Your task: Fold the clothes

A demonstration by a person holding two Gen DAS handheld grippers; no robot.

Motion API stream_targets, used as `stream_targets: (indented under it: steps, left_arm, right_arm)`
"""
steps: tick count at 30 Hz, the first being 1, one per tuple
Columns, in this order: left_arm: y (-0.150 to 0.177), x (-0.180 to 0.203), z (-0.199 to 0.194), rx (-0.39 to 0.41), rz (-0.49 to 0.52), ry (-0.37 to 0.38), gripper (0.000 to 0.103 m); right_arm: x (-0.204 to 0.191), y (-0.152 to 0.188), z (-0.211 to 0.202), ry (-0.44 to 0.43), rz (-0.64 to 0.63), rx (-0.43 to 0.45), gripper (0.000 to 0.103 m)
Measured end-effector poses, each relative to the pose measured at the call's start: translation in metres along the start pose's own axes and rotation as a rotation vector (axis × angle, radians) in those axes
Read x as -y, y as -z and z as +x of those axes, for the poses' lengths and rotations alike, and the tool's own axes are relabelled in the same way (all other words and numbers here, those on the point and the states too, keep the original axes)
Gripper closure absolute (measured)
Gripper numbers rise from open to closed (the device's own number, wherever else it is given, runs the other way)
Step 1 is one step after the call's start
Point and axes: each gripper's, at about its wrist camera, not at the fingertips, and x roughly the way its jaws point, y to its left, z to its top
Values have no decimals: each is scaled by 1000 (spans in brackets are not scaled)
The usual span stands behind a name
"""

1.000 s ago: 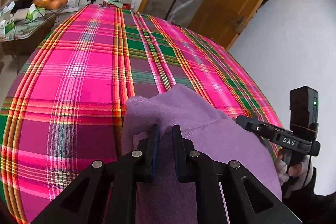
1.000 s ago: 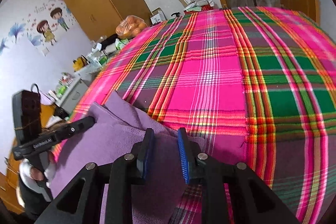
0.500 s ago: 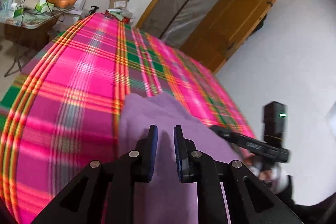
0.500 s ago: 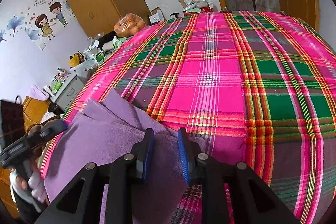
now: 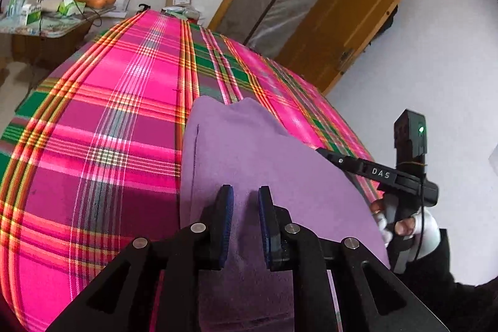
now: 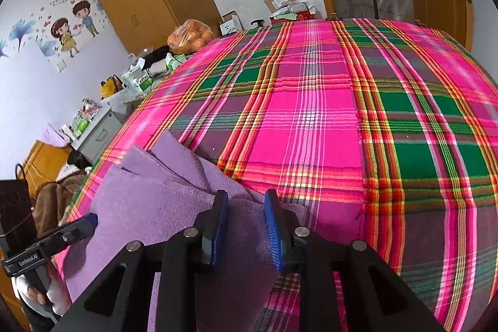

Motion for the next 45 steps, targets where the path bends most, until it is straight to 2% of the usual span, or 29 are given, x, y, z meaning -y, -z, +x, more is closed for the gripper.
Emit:
stream_targets:
  steps: [2,4,6,9,14,21,24,27,29,31,33,35,40,41,43,45]
  left_arm:
    - [2,4,-5,15,23,-9,86]
    - [4,8,-9,29,46,-19,85]
    - [9,16,-14,33,80,-6,85]
    - [15,18,-11,17,96,-1,82]
    - [20,14,-6,27,86,4,82]
    - [23,9,-5,38,60,43,82]
    - [25,8,-4,40,53,54,82]
    - [26,7,-3,39,44,62,82]
    - [25,7,-2,39,39,61,82]
    - [24,9,-5,35,33,51,82]
    - [21,9,-10,37,33,41,81]
    - [19,9,-17,48,43,25,81]
    - [15,-8,-31,82,8,-40,80]
    - [14,-13,-31,83,-9,-45,79]
    - [11,-23,-31,64,-54,-31,62]
    - [10,-30,-27,33,-94,-1,58]
  right_arm:
    - [3,0,-3,-44,21,7,68]
    - [1,5,-13,-40,33,34,66]
    - [-11,13,-29,-59,7,76,66]
    - [-39,27,-44,-76,-89,83,66]
    - [-75,49,-39,1,-266,31,65]
    - [-89,61,-47,53,-317,14,65]
    - [-82,65,-56,40,-280,12,67]
    - [-88,71,-62,49,-311,5,66]
    - [-89,72,-69,23,-303,22,66]
    - [-86,71,-76,-31,-265,39,66]
    - [-84,72,-74,-18,-268,33,66]
    - [-82,76,-64,6,-288,-14,67]
    - [-71,72,-78,-30,-242,31,68]
    - [-64,71,-81,-35,-215,38,68]
    - [-49,69,-86,-61,-143,45,66]
    - [-32,67,-87,-103,-72,43,62]
